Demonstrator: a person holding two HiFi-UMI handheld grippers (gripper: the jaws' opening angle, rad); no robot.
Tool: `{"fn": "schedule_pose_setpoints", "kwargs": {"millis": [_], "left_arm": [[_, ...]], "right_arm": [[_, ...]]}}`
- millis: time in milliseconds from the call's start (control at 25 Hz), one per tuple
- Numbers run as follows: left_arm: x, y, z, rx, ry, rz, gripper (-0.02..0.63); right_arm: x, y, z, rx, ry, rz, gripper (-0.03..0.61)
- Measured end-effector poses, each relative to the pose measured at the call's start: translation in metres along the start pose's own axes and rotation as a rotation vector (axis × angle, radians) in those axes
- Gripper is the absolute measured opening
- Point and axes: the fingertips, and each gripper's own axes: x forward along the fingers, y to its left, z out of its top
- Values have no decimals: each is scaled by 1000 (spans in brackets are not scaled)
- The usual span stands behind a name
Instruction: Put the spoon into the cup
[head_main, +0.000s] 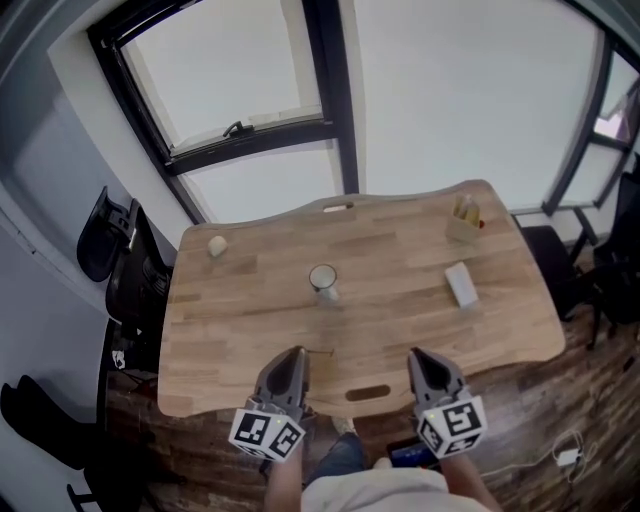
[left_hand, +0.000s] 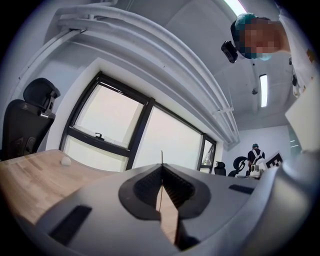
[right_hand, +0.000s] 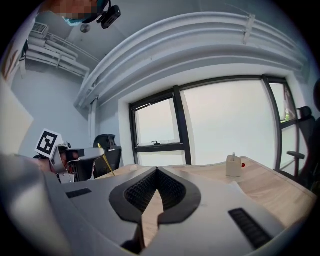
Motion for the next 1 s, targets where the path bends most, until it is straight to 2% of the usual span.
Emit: {"fn": "schedule_pose_setpoints", "kwargs": {"millis": [520, 1000], "left_arm": [[107, 111, 21, -70, 19, -16, 2], [151, 161, 15, -160, 35, -59, 2]], "right_arm": [[127, -27, 14, 17, 69, -74, -3], [191, -19, 9, 18, 105, -96, -3]]}}
